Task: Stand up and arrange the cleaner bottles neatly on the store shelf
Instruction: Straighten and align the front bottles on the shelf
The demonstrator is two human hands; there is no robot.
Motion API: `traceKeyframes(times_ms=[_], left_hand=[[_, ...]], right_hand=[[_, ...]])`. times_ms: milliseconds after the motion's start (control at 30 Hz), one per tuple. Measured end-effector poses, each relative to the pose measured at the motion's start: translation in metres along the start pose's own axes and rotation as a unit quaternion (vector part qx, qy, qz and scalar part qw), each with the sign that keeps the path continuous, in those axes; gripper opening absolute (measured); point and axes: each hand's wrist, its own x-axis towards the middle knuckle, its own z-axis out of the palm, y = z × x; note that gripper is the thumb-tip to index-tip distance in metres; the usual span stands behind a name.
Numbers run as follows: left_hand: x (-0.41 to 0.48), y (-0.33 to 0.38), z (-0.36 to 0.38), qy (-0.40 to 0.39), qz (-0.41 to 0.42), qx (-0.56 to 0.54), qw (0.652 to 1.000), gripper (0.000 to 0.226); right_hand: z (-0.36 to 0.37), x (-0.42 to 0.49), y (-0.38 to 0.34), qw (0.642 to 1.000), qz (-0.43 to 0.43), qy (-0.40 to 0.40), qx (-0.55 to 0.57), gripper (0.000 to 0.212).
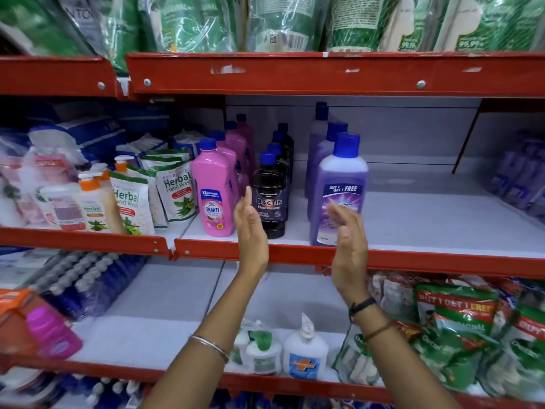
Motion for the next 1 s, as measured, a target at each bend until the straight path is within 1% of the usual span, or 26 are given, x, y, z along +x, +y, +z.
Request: traceKeyframes(times_ms=[67, 133, 200, 267, 333, 400, 467, 533, 667, 733, 867, 967, 1000], left_hand=[[0.02, -0.006, -0.009, -0.043, -0.031, 0.007, 0.999, 0.095], [0.036, -0.012, -0.015, -0.089, -0.047, 0.018, 0.995, 0.098], [0.042, -0.013, -0.017, -0.127, -0.053, 0.029, 0.99, 0.095], [0.044, -0.013, -0.021, -0.156, -0.057, 0.034, 0.985, 0.095], [0.045, -0.012, -0.025, -0.176, -0.059, 0.036, 0.982, 0.094], [0.046, -0.012, -0.029, -0.194, -0.059, 0.025, 0.979, 0.08], [0.046, -0.014, -0.032, -0.207, -0.06, 0.013, 0.976, 0.071], [0.044, -0.016, -0.036, -0.216, -0.061, 0.013, 0.974, 0.071], [0.033, -0.011, -0.046, -0.235, -0.048, 0.02, 0.971, 0.071], [0.028, -0.009, -0.051, -0.244, -0.043, 0.035, 0.968, 0.073], [0.025, -0.006, -0.057, -0.249, -0.038, 0.066, 0.966, 0.081], [0.022, 0.001, -0.062, -0.247, -0.041, 0.075, 0.965, 0.079], [0.02, 0.002, -0.065, -0.232, -0.039, 0.072, 0.969, 0.081]], right_hand=[[0.029, 0.006, -0.003, 0.993, 0.071, -0.087, 0.033, 0.054], [0.056, 0.014, 0.0, 0.98, 0.15, -0.127, 0.039, 0.054], [0.072, 0.021, 0.005, 0.97, 0.196, -0.133, 0.048, 0.052], [0.082, 0.028, 0.012, 0.963, 0.227, -0.122, 0.074, 0.059], [0.087, 0.033, 0.016, 0.961, 0.244, -0.11, 0.069, 0.052], [0.088, 0.035, 0.022, 0.961, 0.251, -0.106, 0.045, 0.048], [0.086, 0.033, 0.025, 0.962, 0.25, -0.102, 0.034, 0.05], [0.082, 0.029, 0.02, 0.964, 0.244, -0.097, 0.036, 0.052], [0.078, 0.02, 0.006, 0.97, 0.226, -0.083, 0.037, 0.046], [0.077, 0.014, 0.002, 0.97, 0.223, -0.084, 0.037, 0.048], [0.075, 0.006, 0.003, 0.972, 0.217, -0.094, -0.006, 0.049], [0.077, 0.003, 0.001, 0.973, 0.212, -0.088, -0.021, 0.061], [0.08, 0.0, 0.001, 0.977, 0.198, -0.068, -0.028, 0.067]])
